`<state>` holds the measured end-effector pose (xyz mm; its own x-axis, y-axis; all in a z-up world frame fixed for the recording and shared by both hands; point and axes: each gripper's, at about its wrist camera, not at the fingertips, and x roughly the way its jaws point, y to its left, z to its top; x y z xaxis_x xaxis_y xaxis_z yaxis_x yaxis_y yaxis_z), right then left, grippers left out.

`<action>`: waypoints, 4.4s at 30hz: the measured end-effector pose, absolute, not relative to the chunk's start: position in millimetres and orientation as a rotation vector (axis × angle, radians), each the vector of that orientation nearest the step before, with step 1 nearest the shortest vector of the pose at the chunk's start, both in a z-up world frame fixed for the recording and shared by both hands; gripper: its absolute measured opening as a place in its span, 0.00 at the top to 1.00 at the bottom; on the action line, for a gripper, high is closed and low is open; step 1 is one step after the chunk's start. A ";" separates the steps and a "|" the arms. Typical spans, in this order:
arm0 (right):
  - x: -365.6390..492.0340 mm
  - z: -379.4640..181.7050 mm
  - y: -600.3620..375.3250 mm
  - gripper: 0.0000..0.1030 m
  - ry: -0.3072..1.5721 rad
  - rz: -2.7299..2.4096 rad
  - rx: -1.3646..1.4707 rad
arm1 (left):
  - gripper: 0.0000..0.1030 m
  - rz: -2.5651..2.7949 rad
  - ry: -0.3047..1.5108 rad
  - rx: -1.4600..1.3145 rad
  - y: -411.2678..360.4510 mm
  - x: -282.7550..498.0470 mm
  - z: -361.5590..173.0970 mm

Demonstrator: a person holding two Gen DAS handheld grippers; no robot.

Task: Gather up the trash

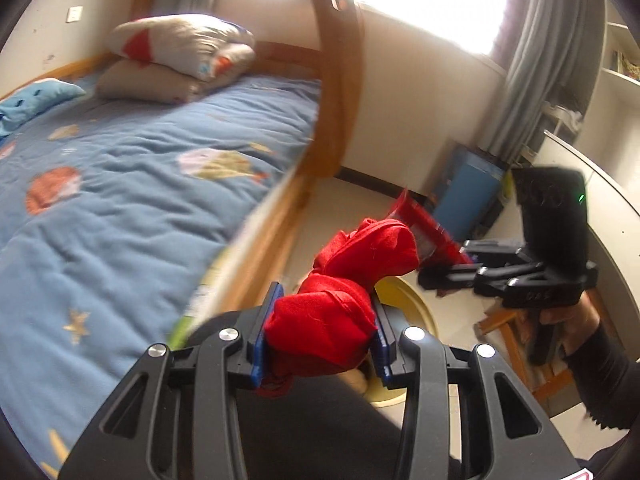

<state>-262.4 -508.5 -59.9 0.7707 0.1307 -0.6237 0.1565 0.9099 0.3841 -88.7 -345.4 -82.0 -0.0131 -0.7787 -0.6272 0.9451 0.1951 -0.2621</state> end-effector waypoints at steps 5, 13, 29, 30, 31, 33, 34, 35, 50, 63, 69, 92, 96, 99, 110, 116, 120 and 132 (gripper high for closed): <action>-296.4 -89.9 -521.5 0.72 0.737 -0.107 0.480 | 0.61 -1.439 0.822 0.314 -373.0 -117.2 -98.5; -319.1 -118.8 -555.2 0.30 0.766 -0.274 0.569 | 0.61 -1.474 0.945 0.348 -413.6 -130.3 -130.0; -336.8 -118.7 -563.6 0.30 0.765 -0.295 0.560 | 0.61 -1.463 1.014 0.481 -467.0 -157.1 -163.9; -337.1 -119.1 -564.2 0.30 0.766 -0.295 0.560 | 0.61 -1.468 1.018 0.489 -470.8 -158.3 -164.9; -338.1 -119.7 -564.8 0.30 0.769 -0.295 0.559 | 0.61 -1.468 1.019 0.492 -473.3 -159.3 -165.3; -339.7 -120.0 -565.8 0.30 0.773 -0.304 0.552 | 0.60 -1.473 1.027 0.504 -480.6 -161.8 -167.2; -341.0 -120.1 -566.2 0.30 0.773 -0.307 0.551 | 0.60 -1.476 1.033 0.507 -483.6 -162.9 -167.9; -342.7 -120.3 -566.9 0.30 0.771 -0.307 0.550 | 0.59 -1.480 1.042 0.511 -488.4 -164.3 -169.1; -350.7 -133.6 -575.0 0.30 0.802 -0.323 0.569 | 0.17 -1.442 1.031 0.597 -507.3 -176.5 -181.0; -347.6 -122.8 -567.1 0.30 0.812 -0.328 0.518 | 0.17 -1.449 1.018 0.549 -497.9 -172.3 -172.9; -344.5 -107.9 -561.7 0.30 0.801 -0.329 0.481 | 0.17 -1.419 0.981 0.508 -486.5 -162.0 -159.8; -172.3 -24.6 -435.5 0.08 0.605 0.047 0.283 | 0.04 -0.747 0.627 0.192 -262.1 -39.7 -39.1; -143.5 -14.0 -403.5 0.08 0.566 0.097 0.262 | 0.04 -0.623 0.603 0.134 -220.9 -23.3 -31.0; -125.3 -6.3 -377.8 0.08 0.536 0.139 0.226 | 0.04 -0.549 0.596 0.085 -190.1 -16.2 -27.0; -77.4 12.9 -296.1 0.08 0.475 0.285 0.140 | 0.04 -0.333 0.547 -0.034 -98.0 -9.9 -9.9; -59.0 17.7 -274.7 0.08 0.460 0.332 0.166 | 0.04 -0.186 0.505 -0.035 -63.8 -7.9 1.3; -48.6 20.9 -264.9 0.08 0.452 0.351 0.164 | 0.04 -0.122 0.486 -0.009 -54.6 -9.4 8.4; -28.6 23.4 -244.4 0.08 0.447 0.383 0.136 | 0.04 -0.089 0.446 -0.030 -44.0 -7.2 23.4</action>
